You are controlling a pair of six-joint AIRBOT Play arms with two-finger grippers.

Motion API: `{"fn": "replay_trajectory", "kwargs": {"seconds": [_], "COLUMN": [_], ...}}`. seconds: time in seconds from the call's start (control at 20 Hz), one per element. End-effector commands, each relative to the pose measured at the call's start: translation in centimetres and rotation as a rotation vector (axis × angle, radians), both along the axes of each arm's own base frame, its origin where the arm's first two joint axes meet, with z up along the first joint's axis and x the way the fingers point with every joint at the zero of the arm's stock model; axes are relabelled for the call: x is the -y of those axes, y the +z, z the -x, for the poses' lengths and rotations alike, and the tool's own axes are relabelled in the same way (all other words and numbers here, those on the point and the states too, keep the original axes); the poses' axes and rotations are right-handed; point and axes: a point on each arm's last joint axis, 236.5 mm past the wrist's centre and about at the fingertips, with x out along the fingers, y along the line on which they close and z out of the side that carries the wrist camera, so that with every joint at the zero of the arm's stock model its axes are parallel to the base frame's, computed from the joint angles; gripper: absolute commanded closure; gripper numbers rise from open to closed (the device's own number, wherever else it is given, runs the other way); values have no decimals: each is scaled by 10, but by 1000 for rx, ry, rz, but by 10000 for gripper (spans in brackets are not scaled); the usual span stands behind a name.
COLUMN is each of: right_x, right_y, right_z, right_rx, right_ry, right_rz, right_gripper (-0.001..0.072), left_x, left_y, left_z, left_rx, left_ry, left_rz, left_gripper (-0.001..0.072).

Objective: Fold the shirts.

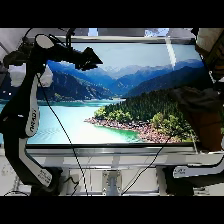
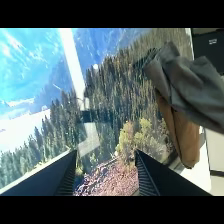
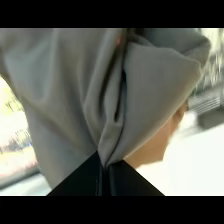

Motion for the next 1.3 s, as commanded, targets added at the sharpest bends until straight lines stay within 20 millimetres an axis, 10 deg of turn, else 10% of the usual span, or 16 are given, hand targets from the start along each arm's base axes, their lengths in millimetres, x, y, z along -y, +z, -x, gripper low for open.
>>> {"fn": "replay_trajectory", "kwargs": {"seconds": [0.0,0.3,0.45,0.65,0.8,0.9,0.95,1.25], "right_x": [-1,-22,-27,-69,-144,-188,-211,-308], "right_y": [-24,-92,-118,-118,-11,69,74,-43], "right_z": [68,194,197,85,-55,-101,-111,-110], "right_rx": [-166,-471,-419,50,722,1052,1071,644], "right_ry": [-82,-213,-234,-176,19,179,239,593], "right_rz": [-58,-221,-278,-513,-909,-1084,-1092,-645], "right_gripper": [678,675,417,361,363,381,381,380], "left_x": [1,2,4,9,16,21,23,-8], "left_y": [1,0,2,12,28,45,52,30], "left_z": [6,10,10,7,-2,-10,-10,35], "left_rx": [-4,-9,-9,-4,19,39,47,69], "left_ry": [-28,-44,-44,-32,-2,30,28,-98], "left_rz": [1,-3,12,58,134,211,241,-70], "left_gripper": [267,267,266,266,266,266,266,367]}}
